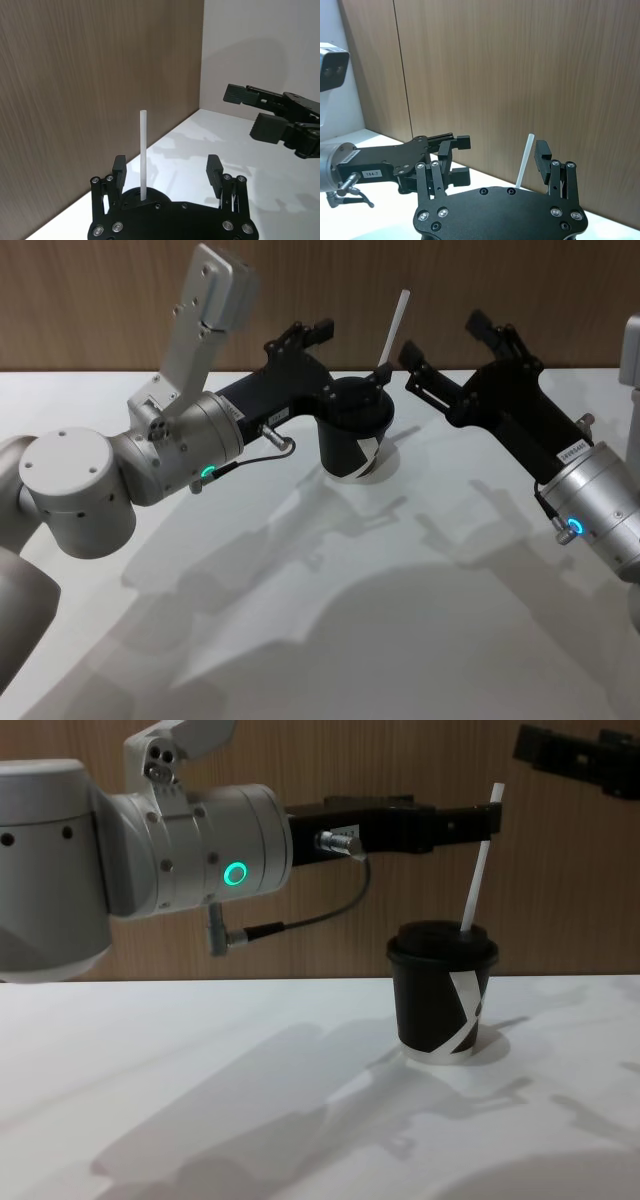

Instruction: Pick up the straw with one hand, pass it to the other hand, and insert it into the cup.

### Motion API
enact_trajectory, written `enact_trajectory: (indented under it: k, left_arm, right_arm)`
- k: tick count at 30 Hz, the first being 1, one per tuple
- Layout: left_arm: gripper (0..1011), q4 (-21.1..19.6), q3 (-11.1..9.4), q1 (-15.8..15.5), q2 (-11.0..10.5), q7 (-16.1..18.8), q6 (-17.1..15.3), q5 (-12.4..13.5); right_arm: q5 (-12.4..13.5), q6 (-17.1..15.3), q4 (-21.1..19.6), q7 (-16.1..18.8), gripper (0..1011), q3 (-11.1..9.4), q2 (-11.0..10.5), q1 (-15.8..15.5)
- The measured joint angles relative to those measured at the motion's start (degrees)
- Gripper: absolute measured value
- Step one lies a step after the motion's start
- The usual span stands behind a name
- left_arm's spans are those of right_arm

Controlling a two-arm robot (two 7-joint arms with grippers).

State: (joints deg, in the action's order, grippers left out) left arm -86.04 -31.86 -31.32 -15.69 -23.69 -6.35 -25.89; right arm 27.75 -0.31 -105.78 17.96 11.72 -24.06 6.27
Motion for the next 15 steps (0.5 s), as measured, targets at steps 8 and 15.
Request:
enact_trajectory:
  k: [8,15]
  left_arm:
    - [1003,-1.6,0.4,0.9,-0.3,-0.1,-0.6,0.2]
    - [1003,-2.4,0.6,1.4,-0.5,-0.1,-0.9,0.5]
  right_arm:
    - [-0.7,0.4,0.0,-0.7,1001,-0.4,0.5,-0.7]
    - [-1.0,0.7,0.0,-1.0,1001,-0.6,0.8,-1.0]
